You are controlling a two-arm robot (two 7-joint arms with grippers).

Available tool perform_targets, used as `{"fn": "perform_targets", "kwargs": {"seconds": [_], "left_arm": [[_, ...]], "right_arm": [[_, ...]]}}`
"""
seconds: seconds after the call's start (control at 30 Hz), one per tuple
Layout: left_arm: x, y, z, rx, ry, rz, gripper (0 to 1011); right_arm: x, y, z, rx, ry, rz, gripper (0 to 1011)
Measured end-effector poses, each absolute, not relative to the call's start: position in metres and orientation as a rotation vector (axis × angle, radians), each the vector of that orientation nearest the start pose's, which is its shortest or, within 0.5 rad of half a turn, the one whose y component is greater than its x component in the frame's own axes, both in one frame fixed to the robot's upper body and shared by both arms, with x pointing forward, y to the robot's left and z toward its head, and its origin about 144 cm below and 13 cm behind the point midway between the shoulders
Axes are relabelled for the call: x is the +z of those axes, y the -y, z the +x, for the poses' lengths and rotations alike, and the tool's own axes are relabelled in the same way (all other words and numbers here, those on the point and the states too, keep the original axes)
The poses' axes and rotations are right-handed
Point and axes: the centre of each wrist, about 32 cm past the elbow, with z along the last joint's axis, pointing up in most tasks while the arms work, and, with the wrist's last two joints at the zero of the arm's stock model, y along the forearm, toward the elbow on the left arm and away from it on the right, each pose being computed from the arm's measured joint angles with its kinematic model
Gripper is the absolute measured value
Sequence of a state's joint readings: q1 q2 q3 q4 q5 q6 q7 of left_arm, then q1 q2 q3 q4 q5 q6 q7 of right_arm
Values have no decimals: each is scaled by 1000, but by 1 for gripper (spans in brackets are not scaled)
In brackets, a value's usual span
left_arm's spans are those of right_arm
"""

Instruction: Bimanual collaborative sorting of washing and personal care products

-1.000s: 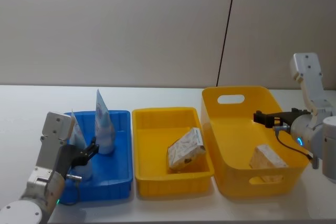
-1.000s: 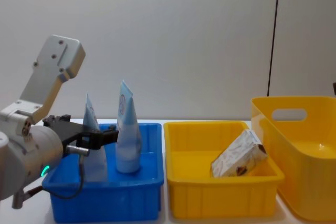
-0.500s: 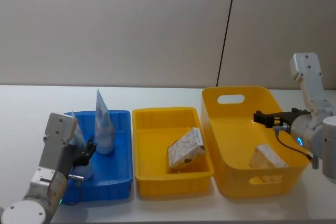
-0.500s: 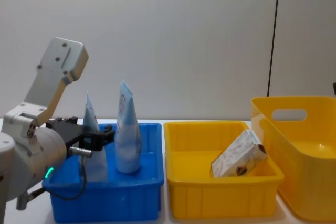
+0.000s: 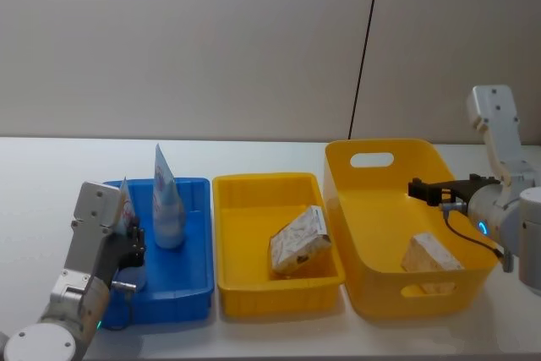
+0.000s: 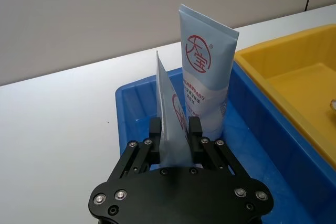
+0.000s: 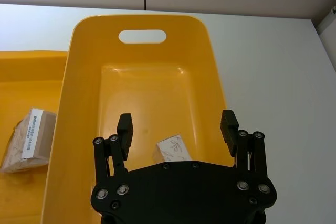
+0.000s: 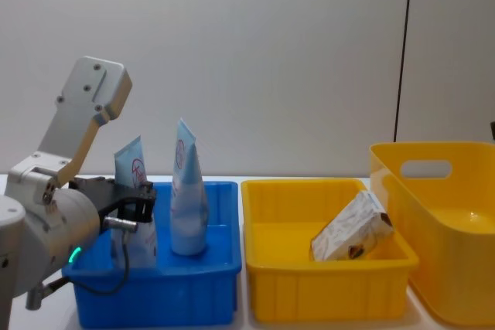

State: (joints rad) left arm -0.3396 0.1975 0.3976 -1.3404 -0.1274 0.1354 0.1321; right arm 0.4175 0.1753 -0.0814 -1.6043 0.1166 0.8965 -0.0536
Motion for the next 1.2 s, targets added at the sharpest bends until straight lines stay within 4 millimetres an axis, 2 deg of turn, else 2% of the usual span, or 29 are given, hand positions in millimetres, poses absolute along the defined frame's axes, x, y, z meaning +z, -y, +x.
{"fn": "perform_targets", "kwargs": {"seconds": [0.47,0.9,1.2], "left_arm": [[1171,-179,537,1381,97,208,228],[1172,-179,537,1382,104,214,222],[1182,-182,537,1382,147,259,222]], "right_arm": [[1302,252,548,-1559,-270,-444,1003],[1302,252,548,-1559,-270,-444,1004],[1302,252,548,-1559,-270,-444,1003]]}}
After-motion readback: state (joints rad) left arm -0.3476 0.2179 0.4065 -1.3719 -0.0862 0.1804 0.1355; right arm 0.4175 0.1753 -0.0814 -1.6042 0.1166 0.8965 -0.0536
